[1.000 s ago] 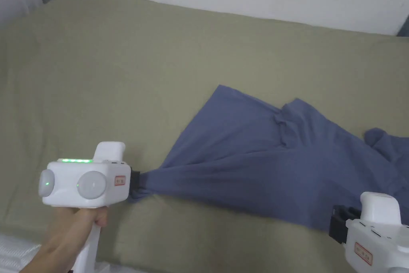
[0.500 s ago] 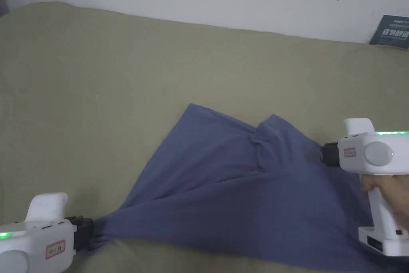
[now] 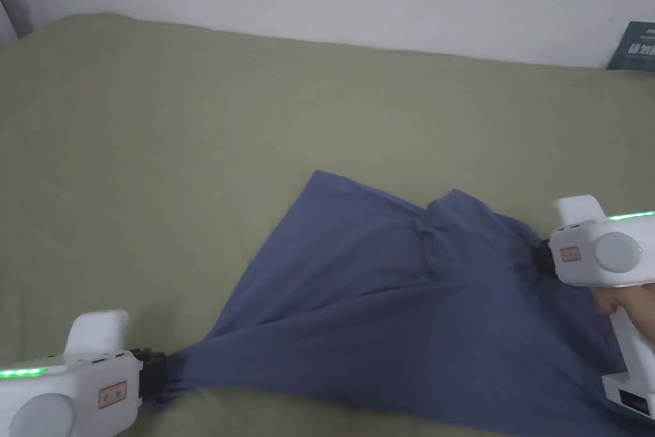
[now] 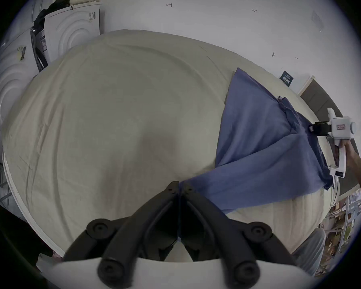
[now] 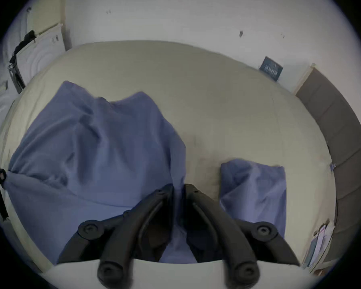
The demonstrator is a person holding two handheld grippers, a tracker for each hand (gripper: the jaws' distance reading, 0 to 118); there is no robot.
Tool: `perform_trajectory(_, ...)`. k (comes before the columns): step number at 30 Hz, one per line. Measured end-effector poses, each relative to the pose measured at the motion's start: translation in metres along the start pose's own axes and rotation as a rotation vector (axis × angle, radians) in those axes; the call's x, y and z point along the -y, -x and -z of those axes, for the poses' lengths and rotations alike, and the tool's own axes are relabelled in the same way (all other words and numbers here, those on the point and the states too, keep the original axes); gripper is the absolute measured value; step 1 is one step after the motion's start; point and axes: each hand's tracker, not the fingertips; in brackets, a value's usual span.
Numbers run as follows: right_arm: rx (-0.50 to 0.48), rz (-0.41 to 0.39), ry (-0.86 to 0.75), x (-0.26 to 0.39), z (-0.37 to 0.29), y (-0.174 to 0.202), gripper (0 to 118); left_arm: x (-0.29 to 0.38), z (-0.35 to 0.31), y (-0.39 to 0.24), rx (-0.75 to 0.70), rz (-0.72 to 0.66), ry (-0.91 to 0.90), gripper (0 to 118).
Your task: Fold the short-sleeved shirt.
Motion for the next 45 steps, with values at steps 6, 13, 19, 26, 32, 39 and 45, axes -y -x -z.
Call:
perform_trajectory(6,0.011,-0.023,-0.142,0.009,-0.093,-0.007,13,-0.012,-0.037,-0.008,-0.009,0.006,-0.089,1)
perform_trajectory(13,0.084,-0.067,-0.299,0.003,-0.206,-0.027,13,-0.054,-0.105,-0.035,0.015,0.058,-0.253,1)
perform_trajectory(19,0.155,0.003,-0.451,-0.008,-0.289,-0.050,11,-0.102,-0.170,-0.066,0.008,0.126,-0.410,1)
perform_trajectory(26,0.222,0.113,-0.594,-0.041,-0.356,-0.070,10,-0.177,-0.222,-0.103,-0.014,0.148,-0.511,1)
perform_trajectory(32,0.262,0.150,-0.662,-0.083,-0.400,-0.089,10,-0.236,-0.257,-0.134,-0.070,0.162,-0.584,1)
perform_trajectory(39,0.304,0.179,-0.719,-0.152,-0.420,-0.104,10,-0.298,-0.285,-0.161,-0.143,0.191,-0.641,1)
perform_trajectory(45,0.315,0.212,-0.744,-0.216,-0.413,-0.119,10,-0.357,-0.294,-0.179,-0.210,0.201,-0.698,0)
